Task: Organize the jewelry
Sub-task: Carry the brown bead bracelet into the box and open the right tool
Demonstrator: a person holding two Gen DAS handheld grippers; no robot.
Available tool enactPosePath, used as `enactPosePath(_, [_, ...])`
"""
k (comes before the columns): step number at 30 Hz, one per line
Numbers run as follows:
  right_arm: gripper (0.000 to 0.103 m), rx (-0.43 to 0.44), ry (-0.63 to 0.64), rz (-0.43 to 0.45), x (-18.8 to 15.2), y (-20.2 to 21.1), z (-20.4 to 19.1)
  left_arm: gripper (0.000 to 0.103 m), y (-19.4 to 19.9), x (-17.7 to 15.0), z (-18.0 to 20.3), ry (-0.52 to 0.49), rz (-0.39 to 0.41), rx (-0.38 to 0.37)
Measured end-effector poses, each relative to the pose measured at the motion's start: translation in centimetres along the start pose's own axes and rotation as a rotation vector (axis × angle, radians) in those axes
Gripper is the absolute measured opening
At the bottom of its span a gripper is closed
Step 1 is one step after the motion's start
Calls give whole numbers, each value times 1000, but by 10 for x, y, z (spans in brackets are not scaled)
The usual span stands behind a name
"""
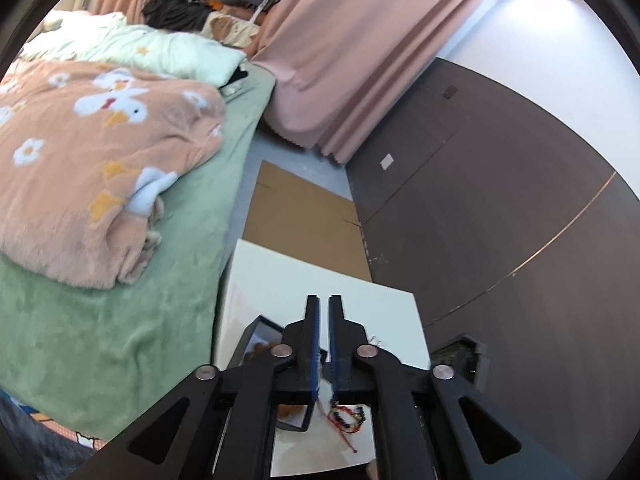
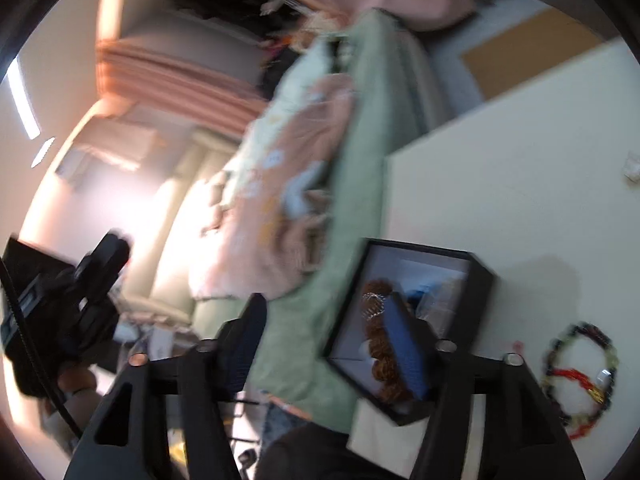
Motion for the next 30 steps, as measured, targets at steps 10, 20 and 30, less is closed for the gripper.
enactPosePath(10, [74,-171,47,130,11,75,23,82,-21,-48,25,-67,-38,-60])
enactPosePath(20, [74,-363,20,145,27,134,77,82,-56,-103,52,-157,-190,-73])
enactPosePath(30, [74,-381,-65,191,28,184,107,51,-86,-162,64,-179,-324,-10])
Point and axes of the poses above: each gripper's, at about its wrist camera, not at the fingertips, and y roughly against the way its jaws point, z to its right, x to its top, the point moved 2 cm from there along -y, roughly the way its jaws point, and after that the axes turned 11 degrees about z, right-handed, at the moved point
